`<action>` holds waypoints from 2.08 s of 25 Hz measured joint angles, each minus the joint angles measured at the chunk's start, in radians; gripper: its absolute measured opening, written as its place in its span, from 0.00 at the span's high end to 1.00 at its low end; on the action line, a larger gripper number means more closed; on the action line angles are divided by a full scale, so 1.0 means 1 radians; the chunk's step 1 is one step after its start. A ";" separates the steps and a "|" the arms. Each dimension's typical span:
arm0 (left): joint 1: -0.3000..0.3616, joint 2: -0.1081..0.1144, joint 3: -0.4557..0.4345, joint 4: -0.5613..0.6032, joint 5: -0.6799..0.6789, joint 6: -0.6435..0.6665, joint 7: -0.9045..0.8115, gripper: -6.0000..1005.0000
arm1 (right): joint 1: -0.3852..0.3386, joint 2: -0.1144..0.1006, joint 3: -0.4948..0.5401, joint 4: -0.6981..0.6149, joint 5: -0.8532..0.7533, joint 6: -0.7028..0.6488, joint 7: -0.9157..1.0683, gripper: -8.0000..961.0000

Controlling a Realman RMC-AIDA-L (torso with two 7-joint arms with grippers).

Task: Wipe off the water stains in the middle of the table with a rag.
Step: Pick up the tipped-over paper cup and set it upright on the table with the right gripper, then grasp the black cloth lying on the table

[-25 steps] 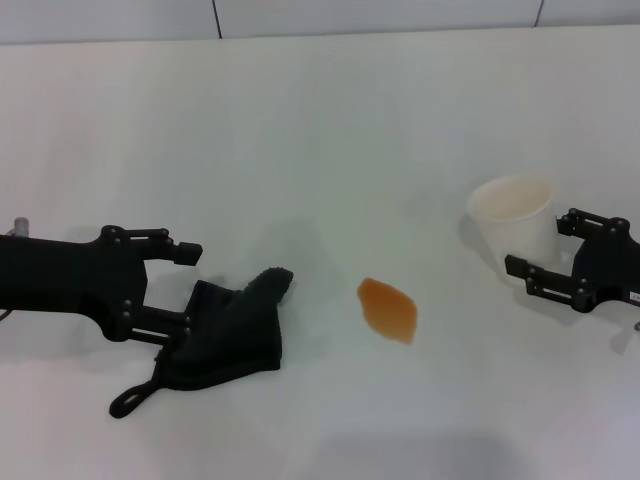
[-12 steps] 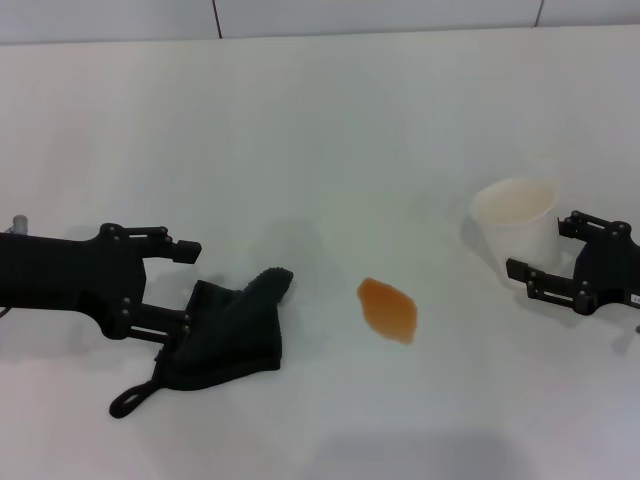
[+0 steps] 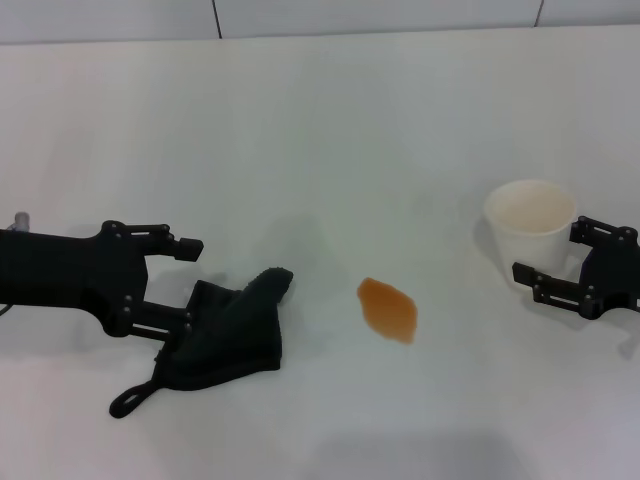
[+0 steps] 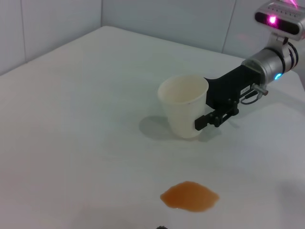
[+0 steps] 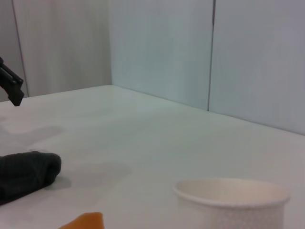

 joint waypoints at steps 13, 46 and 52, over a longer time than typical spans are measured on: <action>-0.001 0.000 0.000 0.000 -0.002 -0.001 -0.002 0.12 | -0.020 -0.003 0.008 -0.005 -0.015 -0.015 0.024 0.22; 0.007 -0.002 -0.002 0.000 -0.004 -0.002 0.004 0.12 | -0.167 0.000 0.007 -0.189 -0.054 -0.090 0.098 0.10; 0.006 -0.001 -0.002 0.000 -0.004 -0.002 0.006 0.12 | -0.215 0.002 0.014 -0.250 -0.042 -0.111 0.101 0.10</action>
